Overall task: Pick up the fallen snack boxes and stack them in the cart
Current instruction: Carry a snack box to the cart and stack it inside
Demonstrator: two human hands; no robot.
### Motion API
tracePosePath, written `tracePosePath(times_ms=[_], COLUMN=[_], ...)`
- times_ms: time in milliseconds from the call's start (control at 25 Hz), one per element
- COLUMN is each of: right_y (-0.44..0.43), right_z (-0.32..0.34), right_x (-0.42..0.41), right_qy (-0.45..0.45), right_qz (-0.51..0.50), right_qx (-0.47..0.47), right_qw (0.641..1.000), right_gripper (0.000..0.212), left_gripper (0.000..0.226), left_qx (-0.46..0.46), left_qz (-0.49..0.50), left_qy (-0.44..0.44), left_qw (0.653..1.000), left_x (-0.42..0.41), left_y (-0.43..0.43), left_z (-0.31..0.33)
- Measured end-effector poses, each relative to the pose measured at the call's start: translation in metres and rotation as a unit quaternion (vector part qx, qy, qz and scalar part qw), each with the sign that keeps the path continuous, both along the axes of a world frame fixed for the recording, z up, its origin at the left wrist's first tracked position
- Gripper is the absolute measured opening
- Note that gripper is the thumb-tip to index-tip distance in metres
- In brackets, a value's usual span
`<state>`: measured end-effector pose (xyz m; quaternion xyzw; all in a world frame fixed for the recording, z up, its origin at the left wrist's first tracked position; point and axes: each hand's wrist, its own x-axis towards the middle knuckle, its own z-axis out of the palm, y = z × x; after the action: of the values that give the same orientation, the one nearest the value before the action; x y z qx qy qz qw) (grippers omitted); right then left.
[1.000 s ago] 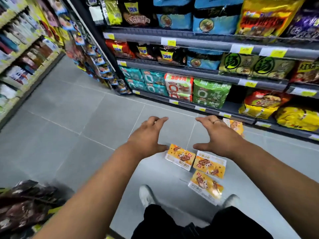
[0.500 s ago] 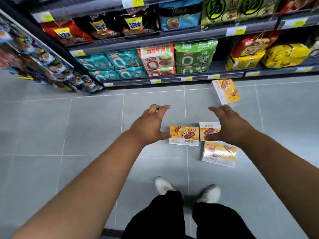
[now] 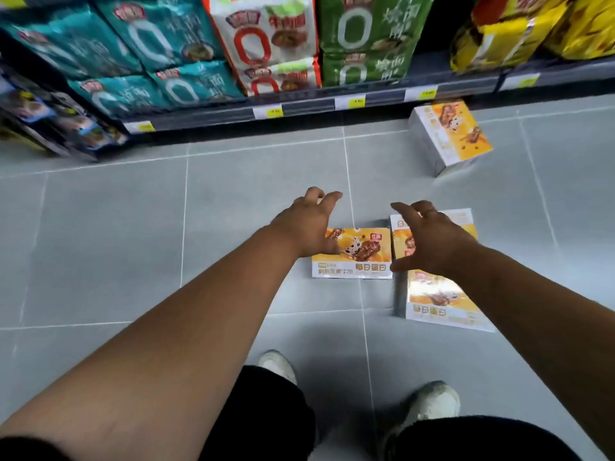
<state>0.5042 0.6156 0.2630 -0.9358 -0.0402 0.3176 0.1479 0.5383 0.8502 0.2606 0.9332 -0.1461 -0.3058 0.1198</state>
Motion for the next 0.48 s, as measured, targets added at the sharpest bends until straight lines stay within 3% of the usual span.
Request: tracePosePath(times_ms=[240, 480], right_y=[0.019, 0.021], right_z=[-0.193, -0.288], right_x=[-0.005, -0.004], right_qy=[0.011, 0.018], right_qz=[0.035, 0.026], right_qx=[-0.058, -0.128], right_qw=[0.998, 0.991], right_gripper=[0.121, 0.129], left_gripper=[0.114, 0.123], left_qx=[0.082, 0.140], left_qz=[-0.024, 0.012], left_qy=[-0.005, 0.039], left_qw=[0.996, 0.989], left_x=[-0.016, -0.011], left_y=[0.007, 0.004], left_z=[-0.186, -0.273])
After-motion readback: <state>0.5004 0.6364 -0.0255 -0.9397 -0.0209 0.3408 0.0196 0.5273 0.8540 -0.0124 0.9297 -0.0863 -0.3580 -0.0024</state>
